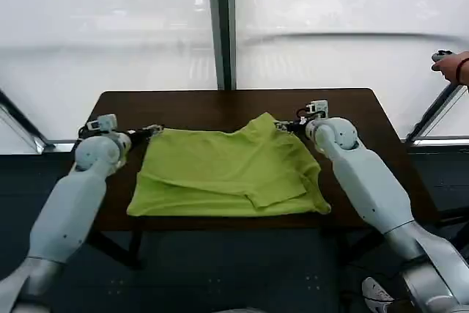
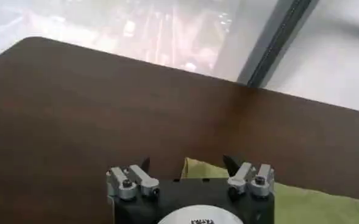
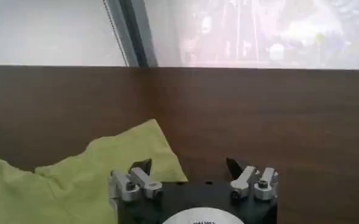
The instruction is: Fold and organize the clothes.
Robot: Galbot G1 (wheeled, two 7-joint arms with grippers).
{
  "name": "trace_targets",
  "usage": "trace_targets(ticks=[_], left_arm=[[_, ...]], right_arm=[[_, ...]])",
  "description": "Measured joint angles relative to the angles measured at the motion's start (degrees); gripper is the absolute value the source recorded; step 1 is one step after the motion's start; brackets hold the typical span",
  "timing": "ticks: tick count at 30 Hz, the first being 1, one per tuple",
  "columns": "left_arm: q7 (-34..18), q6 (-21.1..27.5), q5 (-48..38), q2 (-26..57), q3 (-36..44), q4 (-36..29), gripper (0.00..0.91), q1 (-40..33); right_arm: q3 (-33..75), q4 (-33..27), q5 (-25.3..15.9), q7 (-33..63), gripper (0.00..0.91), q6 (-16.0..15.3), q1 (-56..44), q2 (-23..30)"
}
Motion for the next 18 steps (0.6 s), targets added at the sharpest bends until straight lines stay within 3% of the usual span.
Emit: trace_targets(ticks=[5,12,18], left_arm=[[0.0,0.0,0.1,0.1,0.0,-0.2,0.0,0.3],[0.1,-0.5,-0.2,0.2,-0.6,-1.2,0.0,0.5],[-0.5,-0.4,-2.0,0.9,-2.1,-4.0,0.0,1.9]], right_arm=[[0.2,1.1,0.1,-0.1,0.0,2.9,-0.8,-0.5],[1.6,3.8,1.3,0.2,0.0,8.4,-2.4,-1.4],[3.6,8.5,2.7,0.9,0.0,9.2,-4.9,-2.9]])
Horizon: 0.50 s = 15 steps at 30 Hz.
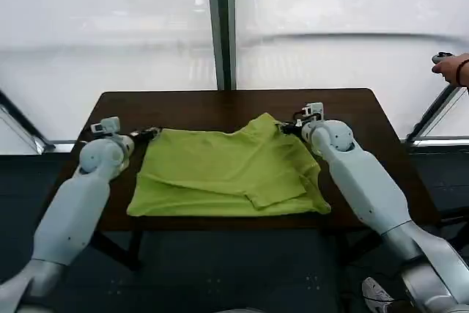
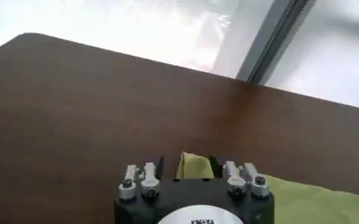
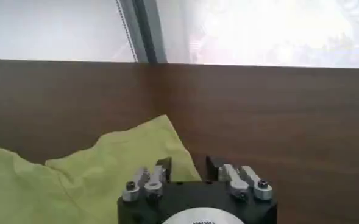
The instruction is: Fold and organize the clothes.
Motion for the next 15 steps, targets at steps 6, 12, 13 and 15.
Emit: trace_targets(ticks=[6,12,13,15], left_arm=[[-0.9,0.3,-2.5,1.6,-2.3,-5.7,0.0,3.5],[-1.2,0.1,-3.8,3.2,-5.7,-13.2,0.0,9.0],[-1.2,0.0,-3.9,3.5,-6.4,-14.4,0.0,10.0],[-1.2,-0.1,-4.0,4.1,-7.8,-16.6,0.0,12.1]], right_arm=[[2.2,5.0,0.6,0.5,0.0,-0.3,-3.2,-1.4],[5.0,9.4,1.8,1.6,0.0,-1.7,-6.8,-2.8],[5.5,10.0,2.0,1.7,0.0,-1.9,-7.3,-3.1],[6.3,11.3,2.4,1.8,0.0,-2.3,-8.4,-3.5]])
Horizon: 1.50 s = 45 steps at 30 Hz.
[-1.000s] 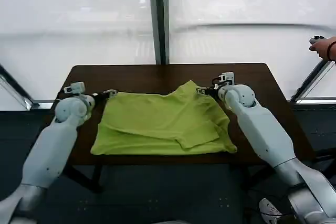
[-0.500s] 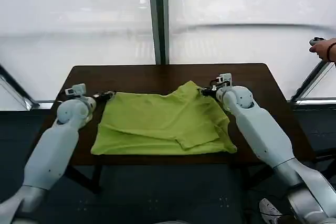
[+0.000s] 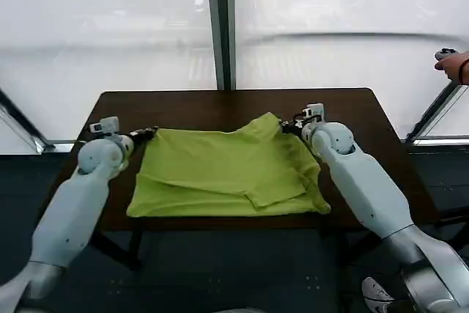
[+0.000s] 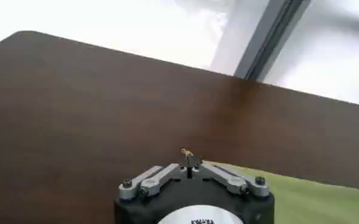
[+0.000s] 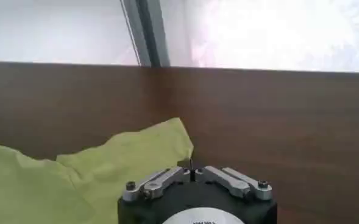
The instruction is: Fold and organize the clothes.
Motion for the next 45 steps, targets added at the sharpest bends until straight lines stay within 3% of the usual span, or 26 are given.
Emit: trace_targets(ticks=[26,42,43,44,45], left_arm=[[-0.1,0.1,1.4,-0.3,-12.6,-17.2,0.0,22.4],[0.7,-0.6,3.6,-2.2,-15.6,-20.0,0.0,31.9],[0.8,-0.7,3.9,-2.3,-15.6,-20.0,0.878,32.2],[0.9,-0.7,4.1,-2.4,-15.6,-20.0,0.878,32.4],[1.0,-0.7,4.4,-2.6,-15.5,-19.9,0.878,32.6]], right_arm=[[8.6,24.6,2.3,8.0,0.0,-8.4,-21.3,-13.4],[8.4,27.5,1.5,7.9,0.0,-9.2,-27.6,-14.7],[8.5,27.6,1.5,7.7,0.234,-9.2,-27.8,-14.8],[8.6,27.7,1.5,7.1,0.878,-9.2,-27.9,-14.8],[8.8,27.8,1.4,6.6,0.878,-9.2,-27.9,-14.9]])
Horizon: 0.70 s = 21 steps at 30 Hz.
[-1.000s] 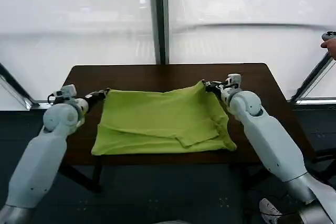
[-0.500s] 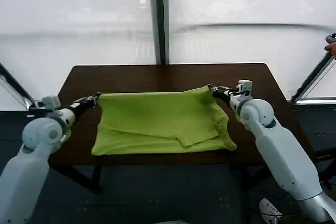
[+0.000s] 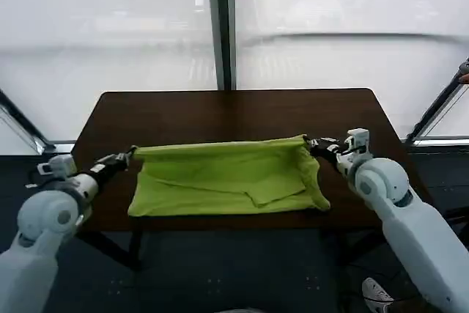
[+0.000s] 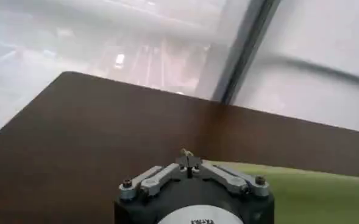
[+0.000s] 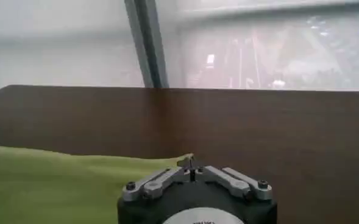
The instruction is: Fold and organize the clothes.
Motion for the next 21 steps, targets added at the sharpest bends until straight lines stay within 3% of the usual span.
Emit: trace_targets(ticks=[9,21], left_arm=[[0.0,0.1,2.2,-0.8,-0.4,-0.3,0.878,1.2],[0.9,1.3,1.5,-0.6,-3.7,0.4,0.878,-0.1]], right_arm=[[1.3,0.5,0.0,-1.3,0.878,1.5,0.6,-0.2],[2.0,-5.5,-2.4,-1.6,0.878,3.7,5.4,5.4]])
